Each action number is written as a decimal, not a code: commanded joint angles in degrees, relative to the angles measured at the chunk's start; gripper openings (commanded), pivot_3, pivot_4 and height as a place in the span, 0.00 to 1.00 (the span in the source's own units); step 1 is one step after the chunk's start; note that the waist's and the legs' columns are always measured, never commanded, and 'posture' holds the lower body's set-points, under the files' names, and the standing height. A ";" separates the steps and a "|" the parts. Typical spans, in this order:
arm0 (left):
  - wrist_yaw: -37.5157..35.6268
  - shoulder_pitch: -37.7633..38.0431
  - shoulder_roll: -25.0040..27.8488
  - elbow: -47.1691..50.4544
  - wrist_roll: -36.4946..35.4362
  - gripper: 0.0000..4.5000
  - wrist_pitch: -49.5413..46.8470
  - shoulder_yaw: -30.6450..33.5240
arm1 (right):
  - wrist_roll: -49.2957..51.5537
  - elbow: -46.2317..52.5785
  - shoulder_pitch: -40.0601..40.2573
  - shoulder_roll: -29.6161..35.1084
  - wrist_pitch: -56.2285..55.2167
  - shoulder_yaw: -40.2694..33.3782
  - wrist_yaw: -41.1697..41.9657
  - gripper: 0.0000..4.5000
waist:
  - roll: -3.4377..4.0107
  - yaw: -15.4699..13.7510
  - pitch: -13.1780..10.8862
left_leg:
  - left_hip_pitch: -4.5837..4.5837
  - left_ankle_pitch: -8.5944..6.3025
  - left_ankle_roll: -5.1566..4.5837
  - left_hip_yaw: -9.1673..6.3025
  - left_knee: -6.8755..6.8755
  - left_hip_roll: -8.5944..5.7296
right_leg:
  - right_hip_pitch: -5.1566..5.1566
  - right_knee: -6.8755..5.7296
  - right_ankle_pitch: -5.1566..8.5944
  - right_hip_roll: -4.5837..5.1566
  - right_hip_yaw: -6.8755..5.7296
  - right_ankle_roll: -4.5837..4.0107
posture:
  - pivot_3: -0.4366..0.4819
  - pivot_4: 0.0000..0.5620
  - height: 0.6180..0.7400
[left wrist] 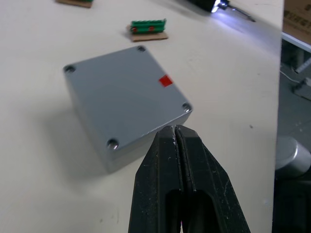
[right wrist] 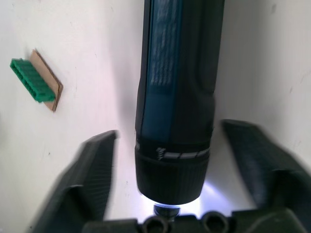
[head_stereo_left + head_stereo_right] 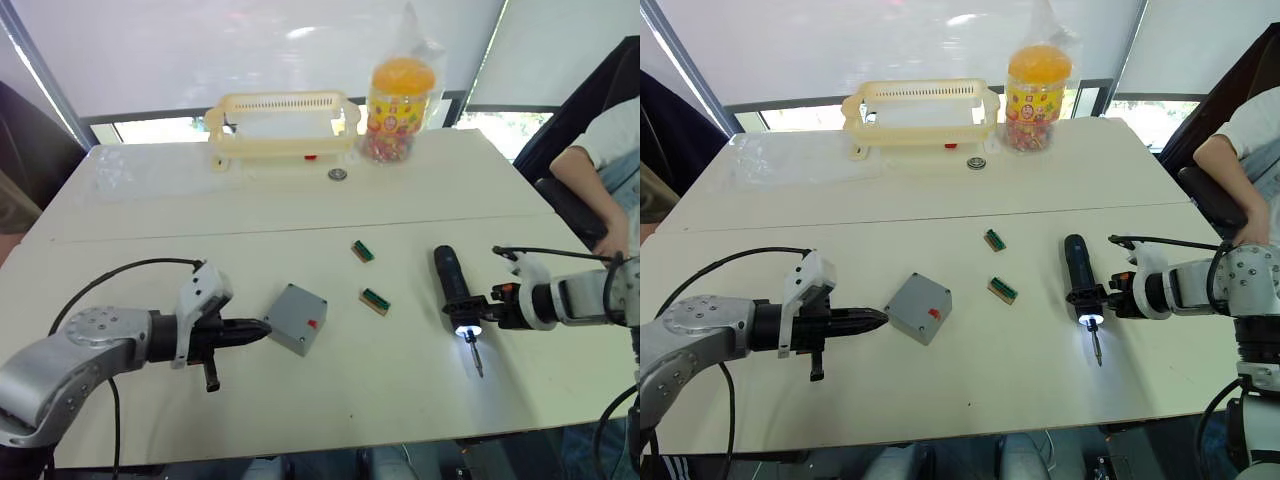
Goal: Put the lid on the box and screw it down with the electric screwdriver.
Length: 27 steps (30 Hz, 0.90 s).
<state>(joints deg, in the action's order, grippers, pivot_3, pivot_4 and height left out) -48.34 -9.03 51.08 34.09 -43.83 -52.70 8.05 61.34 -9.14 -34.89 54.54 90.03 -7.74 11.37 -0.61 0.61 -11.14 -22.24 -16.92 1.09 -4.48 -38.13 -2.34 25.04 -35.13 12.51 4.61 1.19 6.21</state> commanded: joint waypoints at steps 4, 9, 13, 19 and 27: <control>4.13 -0.14 -2.26 -5.26 -0.13 0.00 2.22 7.79 | -10.10 1.89 -3.30 1.97 -9.04 -0.33 5.41 1.00 | 0.02 0.09 -0.01 | 0.00 0.00 0.00 0.02 -0.01 -0.03 | 0.00 0.04 -0.05 0.03 0.03 0.08 | 0.48 0.27 1.00; 6.85 0.47 -4.40 -7.65 -1.16 0.00 2.10 10.00 | -15.15 0.40 -9.79 1.57 -17.73 -1.69 11.34 1.00 | 0.16 0.35 -0.09 | -0.03 0.00 0.00 0.11 0.03 -0.01 | 0.17 -0.04 -0.08 0.01 0.07 0.12 | 0.48 0.27 1.00; 8.11 3.50 -5.26 -6.73 -0.15 0.00 2.73 10.26 | -10.06 10.11 -6.97 -1.52 -18.64 -6.55 17.07 1.00 | 0.11 0.15 -0.05 | -0.06 0.00 0.01 0.03 0.11 0.04 | 0.19 -0.04 -0.09 -0.02 0.01 0.13 | 0.48 0.27 1.00; 13.96 13.14 -9.25 -1.57 -1.34 0.00 1.61 14.69 | -5.37 38.89 19.74 -1.35 -23.91 -8.66 27.78 1.00 | 0.10 -0.88 -0.04 | -0.19 -0.05 -0.05 -0.27 0.16 0.01 | 0.26 -0.02 -0.09 0.07 -0.09 0.18 | 0.48 0.27 1.00; 9.72 31.85 -9.51 4.80 -1.63 0.00 4.17 17.68 | -6.84 45.20 38.96 -1.98 -28.69 -11.71 30.39 1.00 | -0.03 -1.06 0.01 | 0.59 -0.05 0.02 0.02 -0.01 0.00 | -0.47 0.12 0.02 0.13 0.18 -0.10 | 0.48 0.27 1.00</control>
<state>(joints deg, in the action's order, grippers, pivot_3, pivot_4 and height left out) -37.64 23.27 41.35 37.31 -45.18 -50.50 23.62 54.23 34.12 4.14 52.15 63.00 -17.95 40.81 -0.63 -0.45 -11.13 -21.45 -16.99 1.13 -4.46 -38.14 -2.29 24.38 -34.98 12.65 4.73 1.37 6.26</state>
